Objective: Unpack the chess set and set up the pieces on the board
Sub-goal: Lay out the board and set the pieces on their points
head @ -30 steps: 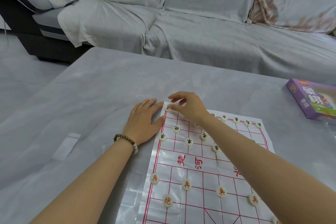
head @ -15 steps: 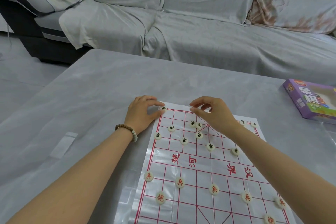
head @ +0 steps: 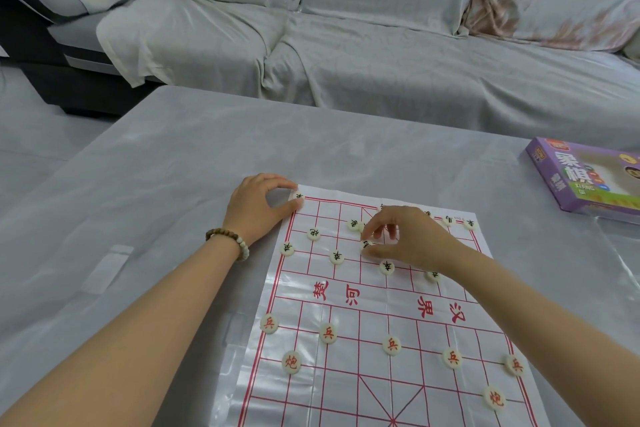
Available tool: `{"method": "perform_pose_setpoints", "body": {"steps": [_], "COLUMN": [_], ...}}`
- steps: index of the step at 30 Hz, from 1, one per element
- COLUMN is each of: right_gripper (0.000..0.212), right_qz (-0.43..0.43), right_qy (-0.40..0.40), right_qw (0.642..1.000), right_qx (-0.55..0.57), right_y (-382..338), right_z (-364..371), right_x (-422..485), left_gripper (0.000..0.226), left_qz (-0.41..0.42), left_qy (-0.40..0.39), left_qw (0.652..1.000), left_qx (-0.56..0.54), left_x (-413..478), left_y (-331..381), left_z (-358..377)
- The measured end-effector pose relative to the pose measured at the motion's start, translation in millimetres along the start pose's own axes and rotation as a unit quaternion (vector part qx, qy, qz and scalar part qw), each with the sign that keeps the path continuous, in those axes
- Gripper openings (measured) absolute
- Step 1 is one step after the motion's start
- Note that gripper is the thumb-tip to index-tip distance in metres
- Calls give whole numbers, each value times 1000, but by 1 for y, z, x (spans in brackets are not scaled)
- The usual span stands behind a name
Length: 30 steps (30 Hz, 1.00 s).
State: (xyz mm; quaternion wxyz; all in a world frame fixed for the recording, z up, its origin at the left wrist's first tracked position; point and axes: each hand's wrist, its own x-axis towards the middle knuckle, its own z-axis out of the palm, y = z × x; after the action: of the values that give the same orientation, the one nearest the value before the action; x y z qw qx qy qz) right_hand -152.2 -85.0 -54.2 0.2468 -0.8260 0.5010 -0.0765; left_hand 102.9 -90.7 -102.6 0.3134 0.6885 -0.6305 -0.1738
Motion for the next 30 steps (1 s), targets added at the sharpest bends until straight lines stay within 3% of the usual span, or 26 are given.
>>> {"method": "perform_pose_setpoints", "body": {"steps": [12, 17, 30], "right_gripper": [17, 14, 18], "right_qz": [-23, -30, -4], "right_qy": [33, 132, 94], "right_qw": [999, 987, 993], "right_qx": [-15, 82, 68], "right_y": [-17, -31, -29], "right_z": [6, 7, 32], "right_x": [2, 50, 84], "left_gripper": [68, 50, 48], "left_qz": [55, 43, 33], "left_qy": [-16, -14, -5], "left_qw": [995, 996, 995], "left_qx": [81, 78, 91], "left_x": [-4, 2, 4], "left_y": [-2, -8, -12], "left_z": [2, 6, 9]}}
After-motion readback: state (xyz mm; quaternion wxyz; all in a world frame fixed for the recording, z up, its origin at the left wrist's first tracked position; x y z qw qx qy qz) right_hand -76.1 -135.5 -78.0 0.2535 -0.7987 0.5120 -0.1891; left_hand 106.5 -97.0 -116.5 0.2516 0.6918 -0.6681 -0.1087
